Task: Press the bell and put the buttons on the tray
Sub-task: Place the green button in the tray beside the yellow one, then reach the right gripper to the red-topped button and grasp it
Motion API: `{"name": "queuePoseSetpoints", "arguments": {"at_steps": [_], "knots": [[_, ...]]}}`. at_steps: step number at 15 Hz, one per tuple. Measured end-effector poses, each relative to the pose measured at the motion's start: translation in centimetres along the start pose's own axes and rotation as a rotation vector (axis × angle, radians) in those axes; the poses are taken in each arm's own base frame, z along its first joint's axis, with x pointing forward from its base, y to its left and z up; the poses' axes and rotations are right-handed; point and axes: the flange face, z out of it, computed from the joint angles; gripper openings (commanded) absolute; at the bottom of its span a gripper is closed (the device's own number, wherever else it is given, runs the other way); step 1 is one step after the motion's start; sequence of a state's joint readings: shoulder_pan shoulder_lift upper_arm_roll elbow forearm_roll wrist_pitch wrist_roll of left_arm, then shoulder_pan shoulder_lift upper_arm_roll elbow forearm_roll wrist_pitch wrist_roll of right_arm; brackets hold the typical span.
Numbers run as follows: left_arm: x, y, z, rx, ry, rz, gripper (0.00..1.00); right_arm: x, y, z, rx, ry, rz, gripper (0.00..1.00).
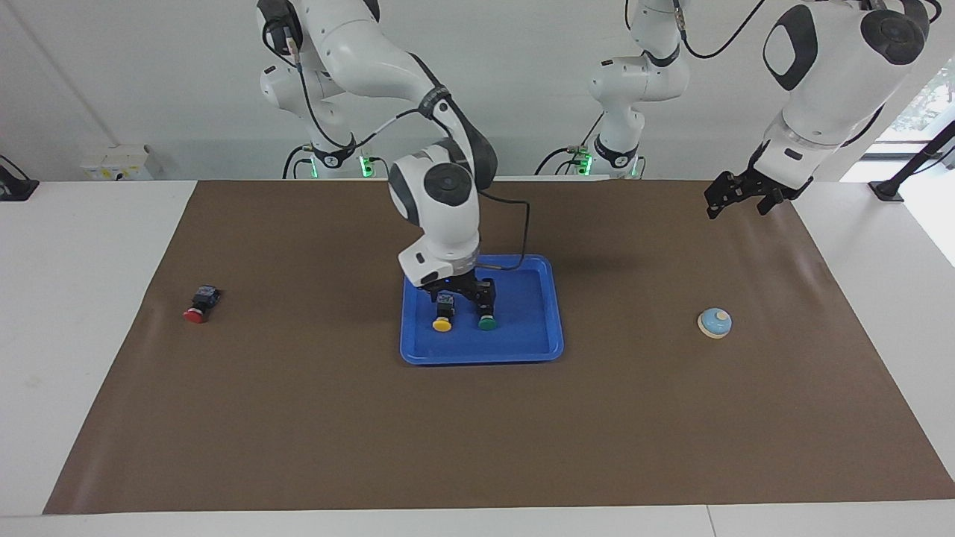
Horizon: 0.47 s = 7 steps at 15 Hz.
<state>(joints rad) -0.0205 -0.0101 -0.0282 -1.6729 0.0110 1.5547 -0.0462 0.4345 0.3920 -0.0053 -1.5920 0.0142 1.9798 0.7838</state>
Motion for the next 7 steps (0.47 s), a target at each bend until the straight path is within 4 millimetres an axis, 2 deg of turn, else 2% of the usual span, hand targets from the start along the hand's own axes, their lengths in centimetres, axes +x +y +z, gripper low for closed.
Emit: {"name": "queuePoseSetpoints", "arguments": {"at_steps": [2,3,5,7], "knots": [[0.0,0.0,0.0,0.000,0.000,0.000,1.00,4.0,7.0,-3.7,-0.015,-0.019,-0.009,1.00],[0.0,0.0,0.0,0.000,0.000,0.000,1.00,5.8,10.7,-4.8,-0.026,-0.033,-0.018,1.00],[0.0,0.0,0.0,0.000,0.000,0.000,1.00,9.2,17.8,-5.6,-0.060,-0.047,-0.041,1.00],[0.0,0.0,0.0,0.000,0.000,0.000,1.00,12.0,24.9,-4.6,-0.089,-0.069,-0.062,1.00]]}}
